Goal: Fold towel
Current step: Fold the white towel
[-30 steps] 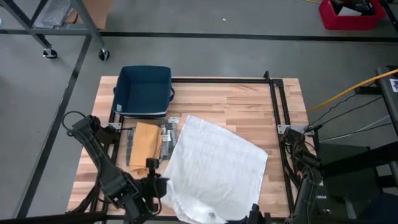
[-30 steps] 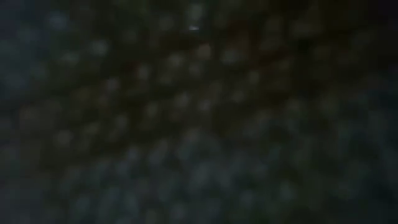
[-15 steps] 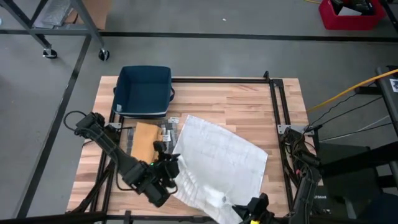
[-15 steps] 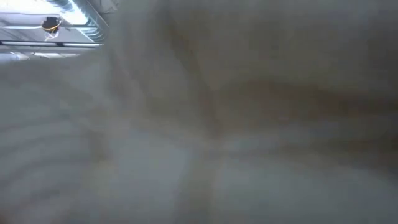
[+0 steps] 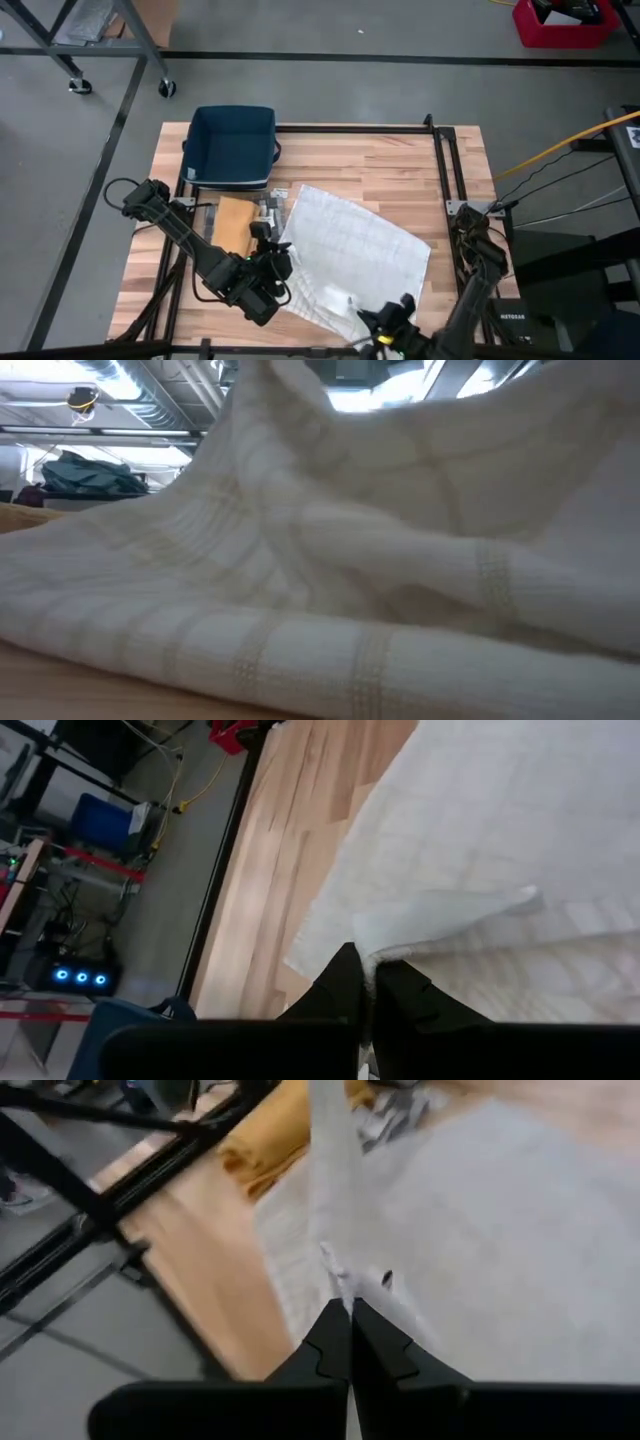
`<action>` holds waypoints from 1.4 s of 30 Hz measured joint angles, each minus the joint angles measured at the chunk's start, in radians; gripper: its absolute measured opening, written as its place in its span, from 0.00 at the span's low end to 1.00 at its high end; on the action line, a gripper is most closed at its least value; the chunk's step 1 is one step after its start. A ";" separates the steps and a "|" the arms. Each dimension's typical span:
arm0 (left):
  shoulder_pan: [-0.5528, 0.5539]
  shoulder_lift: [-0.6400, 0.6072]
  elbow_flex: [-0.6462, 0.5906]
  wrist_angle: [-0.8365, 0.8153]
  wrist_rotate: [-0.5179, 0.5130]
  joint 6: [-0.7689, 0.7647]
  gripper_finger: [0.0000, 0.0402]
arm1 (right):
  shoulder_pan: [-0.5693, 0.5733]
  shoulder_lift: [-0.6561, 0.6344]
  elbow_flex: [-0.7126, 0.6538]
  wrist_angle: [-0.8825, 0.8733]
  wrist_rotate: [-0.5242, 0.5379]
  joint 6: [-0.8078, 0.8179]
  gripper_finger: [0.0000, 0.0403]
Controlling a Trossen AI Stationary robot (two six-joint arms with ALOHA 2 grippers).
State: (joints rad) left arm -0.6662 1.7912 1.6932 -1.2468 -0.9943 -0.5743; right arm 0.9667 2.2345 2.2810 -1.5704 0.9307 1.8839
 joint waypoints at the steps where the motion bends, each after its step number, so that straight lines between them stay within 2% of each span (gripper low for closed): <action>1: 0.000 0.000 0.000 0.001 0.000 0.005 0.00 | -0.017 -0.001 0.000 -0.001 -0.001 -0.036 0.00; 10: 0.000 0.000 0.000 0.001 0.000 0.001 0.00 | -0.137 -0.047 0.000 -0.001 -0.053 -0.355 0.01; 15: 0.000 0.000 0.000 -0.003 0.000 -0.002 0.00 | -0.142 -0.117 -0.011 -0.001 -0.108 -0.448 0.02; 19: 0.008 0.000 0.000 -0.002 -0.002 -0.001 0.00 | -0.128 -0.197 -0.082 -0.001 -0.108 -0.443 0.02; 24: 0.014 0.000 0.000 -0.002 -0.012 0.002 0.00 | -0.152 -0.264 -0.250 -0.001 -0.056 -0.393 0.02; 32: 0.014 0.000 0.000 -0.001 -0.012 0.002 0.00 | -0.229 -0.375 -0.589 0.000 -0.146 -0.293 0.02; 37: 0.014 0.000 0.000 -0.001 -0.012 0.007 0.00 | -0.220 -0.533 -0.794 0.024 -0.157 -0.220 0.01; 42: 0.020 0.000 0.000 0.002 -0.012 0.032 0.00 | -0.171 -0.737 -1.012 0.184 -0.134 -0.207 0.01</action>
State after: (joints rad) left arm -0.6460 1.7908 1.6932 -1.2449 -1.0061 -0.5423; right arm 0.7952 1.4978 1.2686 -1.3863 0.7962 1.6768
